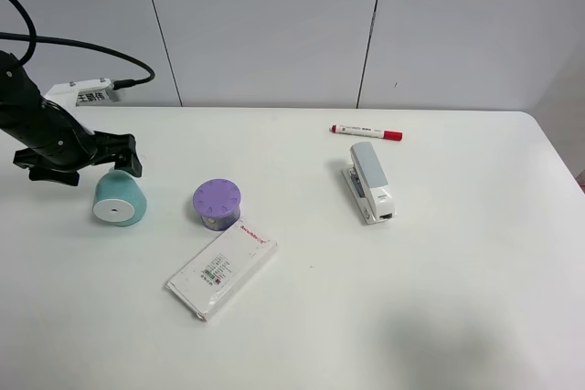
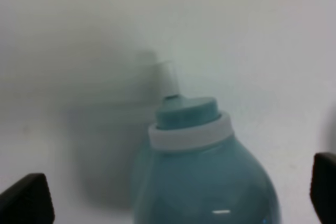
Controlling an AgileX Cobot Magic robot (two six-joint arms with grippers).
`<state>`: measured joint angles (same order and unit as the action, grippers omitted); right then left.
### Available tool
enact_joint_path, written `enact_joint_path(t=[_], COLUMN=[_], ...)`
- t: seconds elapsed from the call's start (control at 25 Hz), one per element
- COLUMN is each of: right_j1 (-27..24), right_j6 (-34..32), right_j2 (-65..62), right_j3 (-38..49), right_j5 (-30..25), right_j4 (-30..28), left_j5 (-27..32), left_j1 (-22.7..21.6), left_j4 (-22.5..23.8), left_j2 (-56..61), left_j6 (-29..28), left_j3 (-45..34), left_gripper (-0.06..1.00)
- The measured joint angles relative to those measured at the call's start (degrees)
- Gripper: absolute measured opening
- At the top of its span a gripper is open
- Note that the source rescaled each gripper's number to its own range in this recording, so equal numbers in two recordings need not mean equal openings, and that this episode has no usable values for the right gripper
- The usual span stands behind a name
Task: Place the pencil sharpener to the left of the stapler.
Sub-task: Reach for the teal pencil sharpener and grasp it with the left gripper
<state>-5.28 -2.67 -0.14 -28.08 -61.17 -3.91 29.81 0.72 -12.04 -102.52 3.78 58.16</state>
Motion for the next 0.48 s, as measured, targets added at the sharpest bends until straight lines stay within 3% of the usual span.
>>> enact_joint_path(t=[0.48], right_j1=[0.0], right_j6=[0.0], right_j2=[0.0], right_j3=[0.0], right_j5=[0.0], right_j4=[0.0], left_j5=[1.59], left_j1=[0.0], left_j4=[0.0], left_j2=[-6.31], left_j6=[0.0], left_j3=[0.0], left_gripper=[1.0])
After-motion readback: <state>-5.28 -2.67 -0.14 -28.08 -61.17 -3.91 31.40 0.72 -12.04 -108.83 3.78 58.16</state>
